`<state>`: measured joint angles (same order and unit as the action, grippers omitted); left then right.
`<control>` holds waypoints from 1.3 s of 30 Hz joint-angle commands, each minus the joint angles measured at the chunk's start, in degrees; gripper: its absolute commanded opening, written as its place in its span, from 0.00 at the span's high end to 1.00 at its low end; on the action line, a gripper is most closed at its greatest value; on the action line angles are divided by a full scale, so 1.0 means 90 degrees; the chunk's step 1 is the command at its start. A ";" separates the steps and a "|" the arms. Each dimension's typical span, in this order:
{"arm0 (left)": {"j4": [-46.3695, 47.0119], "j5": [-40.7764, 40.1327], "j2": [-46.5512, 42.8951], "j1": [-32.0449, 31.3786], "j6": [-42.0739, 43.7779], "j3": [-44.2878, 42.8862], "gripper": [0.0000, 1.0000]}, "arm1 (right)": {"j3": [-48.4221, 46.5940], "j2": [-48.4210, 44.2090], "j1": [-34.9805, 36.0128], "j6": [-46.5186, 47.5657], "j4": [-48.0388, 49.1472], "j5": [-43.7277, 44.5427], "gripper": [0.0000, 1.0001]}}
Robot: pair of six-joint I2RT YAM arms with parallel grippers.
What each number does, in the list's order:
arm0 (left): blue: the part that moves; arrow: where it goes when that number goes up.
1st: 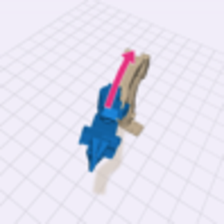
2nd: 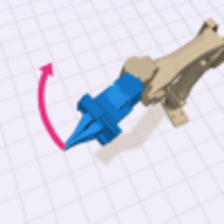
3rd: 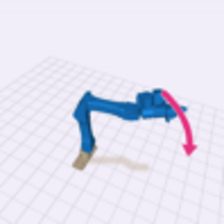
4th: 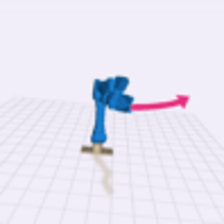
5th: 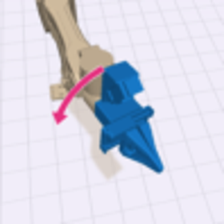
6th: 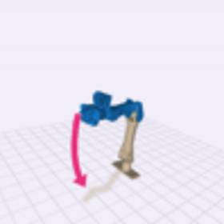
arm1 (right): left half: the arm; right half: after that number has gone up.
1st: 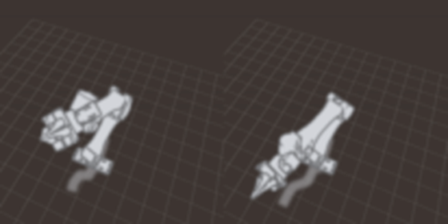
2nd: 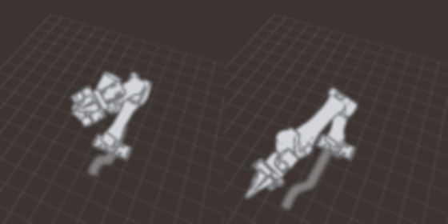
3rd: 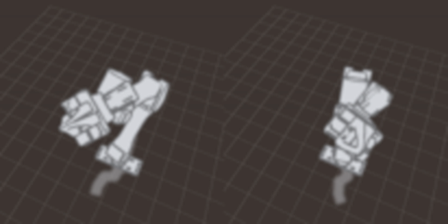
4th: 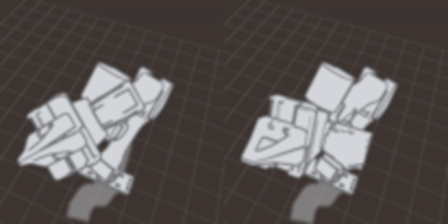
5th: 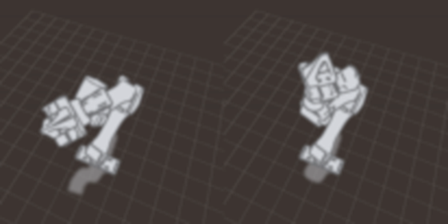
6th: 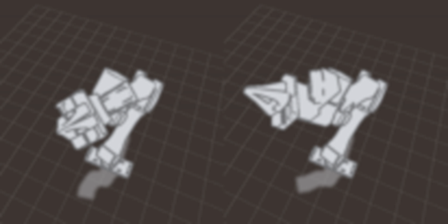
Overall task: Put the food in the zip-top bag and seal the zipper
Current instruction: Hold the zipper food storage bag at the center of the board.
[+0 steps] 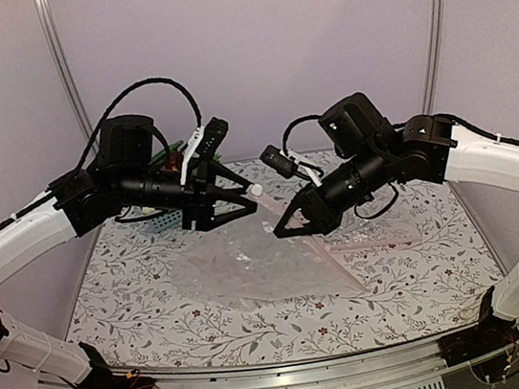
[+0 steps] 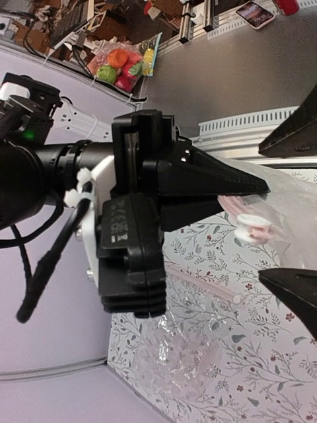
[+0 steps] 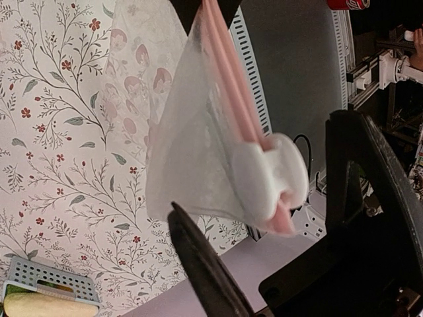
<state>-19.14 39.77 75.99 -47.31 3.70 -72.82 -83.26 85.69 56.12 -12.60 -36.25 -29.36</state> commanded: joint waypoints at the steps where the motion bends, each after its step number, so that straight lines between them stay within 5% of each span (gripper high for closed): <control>1: 0.0141 0.0203 0.0130 -0.0105 -0.0122 -0.0172 0.48 | -0.0183 0.0099 0.0000 0.0081 -0.0122 -0.0059 0.97; 25: -0.0095 0.0129 0.0150 -0.0115 0.0075 -0.0054 0.89 | -0.0134 0.0004 0.0000 0.0043 -0.0035 0.0262 0.99; 27: -0.0131 0.0122 0.0144 -0.0115 0.0095 -0.0048 0.87 | -0.0133 -0.0008 0.0001 0.0033 -0.0018 0.0283 1.00; 33: -0.0256 0.0031 0.0132 -0.0115 0.0189 -0.0054 0.55 | -0.0123 -0.0038 -0.0002 0.0005 0.0010 0.0284 1.00; 39: -0.0313 -0.0048 0.0139 -0.0115 0.0240 -0.0036 0.69 | -0.0114 -0.0053 0.0000 -0.0035 0.0044 0.0263 1.00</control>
<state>-20.47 39.88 76.64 -47.55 5.15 -73.19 -83.29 85.71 56.12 -12.62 -36.45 -27.55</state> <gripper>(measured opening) 0.339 0.005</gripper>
